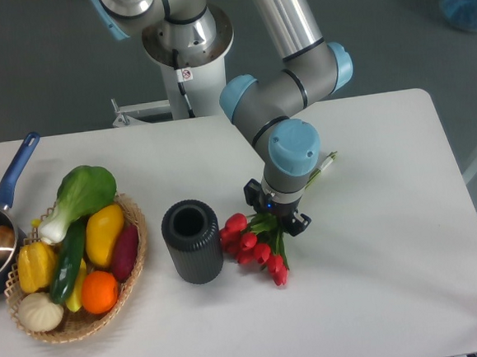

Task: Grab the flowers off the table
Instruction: 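Close the gripper around the tulip stems, then lift the gripped red tulips up off the table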

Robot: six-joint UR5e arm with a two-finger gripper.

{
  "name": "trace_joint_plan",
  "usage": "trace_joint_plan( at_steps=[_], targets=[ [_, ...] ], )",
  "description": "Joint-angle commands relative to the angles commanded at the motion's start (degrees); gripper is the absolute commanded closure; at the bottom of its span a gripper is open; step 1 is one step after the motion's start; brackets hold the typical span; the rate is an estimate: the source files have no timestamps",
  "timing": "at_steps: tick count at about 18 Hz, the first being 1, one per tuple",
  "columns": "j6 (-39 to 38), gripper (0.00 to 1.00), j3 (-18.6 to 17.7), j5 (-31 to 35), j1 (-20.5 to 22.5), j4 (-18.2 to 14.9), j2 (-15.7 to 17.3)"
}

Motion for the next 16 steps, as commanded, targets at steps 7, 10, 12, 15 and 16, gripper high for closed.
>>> trace_joint_plan(
  at_steps=[7, 10, 12, 15, 16],
  targets=[
    [-0.35, 0.89, 1.93, -0.26, 0.70, -0.18, 1.49],
    [-1.40, 0.91, 3.86, -0.53, 0.70, -0.35, 3.68],
    [-1.41, 0.91, 5.27, -0.44, 1.58, -0.70, 4.57],
    [-0.79, 0.90, 6.50, -0.35, 2.72, -0.97, 5.97],
    [-0.79, 0.90, 6.85, -0.26, 3.25, -0.97, 6.15]
  ],
)
